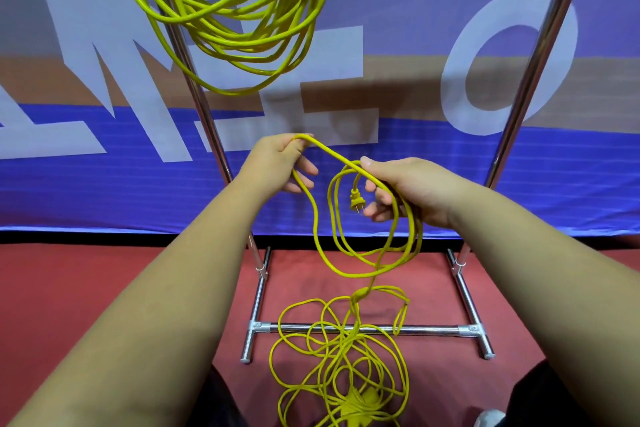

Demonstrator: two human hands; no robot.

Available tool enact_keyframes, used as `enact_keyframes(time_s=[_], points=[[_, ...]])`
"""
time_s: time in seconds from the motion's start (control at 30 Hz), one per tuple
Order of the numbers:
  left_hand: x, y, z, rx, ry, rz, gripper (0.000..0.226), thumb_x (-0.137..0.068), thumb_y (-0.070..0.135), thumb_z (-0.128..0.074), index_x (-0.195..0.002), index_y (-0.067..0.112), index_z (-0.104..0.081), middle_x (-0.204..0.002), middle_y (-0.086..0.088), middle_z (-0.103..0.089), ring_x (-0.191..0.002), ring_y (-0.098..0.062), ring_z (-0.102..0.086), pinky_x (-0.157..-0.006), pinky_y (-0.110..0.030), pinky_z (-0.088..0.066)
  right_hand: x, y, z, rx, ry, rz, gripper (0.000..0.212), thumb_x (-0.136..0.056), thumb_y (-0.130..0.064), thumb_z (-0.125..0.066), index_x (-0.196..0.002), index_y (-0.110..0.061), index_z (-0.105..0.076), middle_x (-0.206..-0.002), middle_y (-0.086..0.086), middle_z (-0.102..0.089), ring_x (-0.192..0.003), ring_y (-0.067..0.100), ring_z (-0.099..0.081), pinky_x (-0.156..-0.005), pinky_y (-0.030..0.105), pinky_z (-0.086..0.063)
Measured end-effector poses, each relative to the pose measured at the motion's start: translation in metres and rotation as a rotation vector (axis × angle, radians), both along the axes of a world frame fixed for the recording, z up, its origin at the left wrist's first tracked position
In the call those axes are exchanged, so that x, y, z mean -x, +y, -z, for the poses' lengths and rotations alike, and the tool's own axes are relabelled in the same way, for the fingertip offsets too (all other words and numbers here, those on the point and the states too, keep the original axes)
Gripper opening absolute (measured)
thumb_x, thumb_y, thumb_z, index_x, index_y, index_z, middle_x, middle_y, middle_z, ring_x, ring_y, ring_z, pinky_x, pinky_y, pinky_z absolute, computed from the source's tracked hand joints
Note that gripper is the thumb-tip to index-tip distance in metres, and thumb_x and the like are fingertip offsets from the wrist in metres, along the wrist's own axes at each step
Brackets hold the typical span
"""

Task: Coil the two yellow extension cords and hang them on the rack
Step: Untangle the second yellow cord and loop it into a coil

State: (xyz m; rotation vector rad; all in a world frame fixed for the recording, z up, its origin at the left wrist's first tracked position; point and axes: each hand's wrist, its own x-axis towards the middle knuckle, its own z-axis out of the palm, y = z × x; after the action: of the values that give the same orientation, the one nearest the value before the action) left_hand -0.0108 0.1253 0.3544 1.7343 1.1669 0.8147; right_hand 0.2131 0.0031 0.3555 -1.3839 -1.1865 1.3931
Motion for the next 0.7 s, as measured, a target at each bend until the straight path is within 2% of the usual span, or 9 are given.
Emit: enact_keyframes(time_s=[0.03, 0.07, 0.17, 0.27, 0.4, 0.47, 0.6, 0.7], points=[[0.002, 0.002, 0.0, 0.011, -0.009, -0.028, 0.03, -0.111, 0.034, -0.043, -0.127, 0.024, -0.067, -0.088, -0.013, -0.079, -0.076, -0.035, -0.078, -0.067, -0.042, -0.064, 0.001, 0.001, 0.002, -0.005, 0.003, -0.001, 0.045, -0.105, -0.051, -0.061, -0.085, -0.01, -0.069, -0.058, 0.004, -0.054, -0.064, 0.024, -0.065, -0.078, 0.044, -0.063], [0.003, 0.004, 0.001, 0.021, -0.007, -0.052, 0.03, -0.111, 0.035, -0.044, -0.126, 0.023, -0.067, -0.087, -0.013, -0.079, -0.076, -0.036, -0.078, -0.066, -0.042, -0.063, 0.001, 0.003, 0.004, -0.007, -0.01, 0.001, 0.046, -0.105, -0.052, -0.062, -0.085, -0.011, -0.07, -0.059, 0.005, -0.054, -0.062, 0.023, -0.061, -0.076, 0.043, -0.061], [0.007, 0.01, 0.011, 0.047, 0.07, -0.071, 0.032, -0.11, 0.037, -0.045, -0.124, 0.019, -0.067, -0.086, -0.013, -0.078, -0.074, -0.035, -0.076, -0.065, -0.04, -0.061, 0.003, 0.005, 0.008, -0.01, -0.076, 0.035, 0.048, -0.102, -0.06, -0.061, -0.085, -0.016, -0.07, -0.061, 0.002, -0.055, -0.053, 0.017, -0.048, -0.057, 0.032, -0.051], [0.007, 0.009, 0.026, 0.028, 0.238, 0.008, 0.031, -0.109, 0.038, -0.045, -0.118, 0.021, -0.069, -0.084, -0.008, -0.079, -0.067, -0.024, -0.071, -0.066, -0.041, -0.06, 0.004, 0.007, 0.011, -0.036, -0.065, 0.086, 0.047, -0.104, -0.058, -0.058, -0.086, -0.017, -0.068, -0.062, 0.0, -0.052, -0.048, 0.014, -0.038, -0.047, 0.026, -0.037], [0.001, 0.002, 0.035, 0.035, 0.363, 0.078, 0.029, -0.109, 0.037, -0.047, -0.113, 0.013, -0.063, -0.09, -0.006, -0.079, -0.073, -0.027, -0.077, -0.065, -0.039, -0.06, 0.004, 0.008, 0.009, -0.003, 0.021, 0.118, 0.051, -0.1, -0.064, -0.061, -0.091, -0.015, -0.071, -0.06, -0.003, -0.039, -0.048, 0.012, -0.03, -0.045, 0.025, -0.027], [-0.004, 0.003, 0.037, 0.039, 0.386, 0.085, 0.025, -0.108, 0.031, -0.051, -0.114, 0.008, -0.059, -0.092, -0.006, -0.079, -0.079, -0.026, -0.078, -0.069, -0.042, -0.062, 0.004, 0.009, 0.006, 0.025, 0.072, 0.11, 0.052, -0.094, -0.067, -0.067, -0.092, -0.016, -0.071, -0.062, -0.005, -0.032, -0.049, 0.011, -0.025, -0.044, 0.024, -0.023], [-0.012, 0.002, 0.041, 0.02, 0.334, 0.114, 0.023, -0.104, 0.025, -0.06, -0.123, 0.013, -0.056, -0.098, 0.0, -0.079, -0.088, -0.022, -0.077, -0.083, -0.049, -0.064, 0.005, 0.011, 0.002, 0.036, 0.232, 0.117, 0.038, -0.098, -0.053, -0.069, -0.09, -0.016, -0.065, -0.065, -0.006, -0.022, -0.048, 0.009, -0.018, -0.041, 0.023, -0.016], [-0.021, 0.0, 0.043, 0.012, 0.322, 0.089, 0.043, -0.1, 0.029, -0.065, -0.135, 0.011, -0.048, -0.101, -0.002, -0.076, -0.087, -0.021, -0.076, -0.082, -0.048, -0.064, 0.004, 0.013, 0.001, 0.025, 0.293, 0.131, 0.029, -0.103, -0.042, -0.065, -0.088, -0.017, -0.063, -0.064, -0.006, -0.022, -0.046, 0.009, -0.017, -0.039, 0.021, -0.017]])
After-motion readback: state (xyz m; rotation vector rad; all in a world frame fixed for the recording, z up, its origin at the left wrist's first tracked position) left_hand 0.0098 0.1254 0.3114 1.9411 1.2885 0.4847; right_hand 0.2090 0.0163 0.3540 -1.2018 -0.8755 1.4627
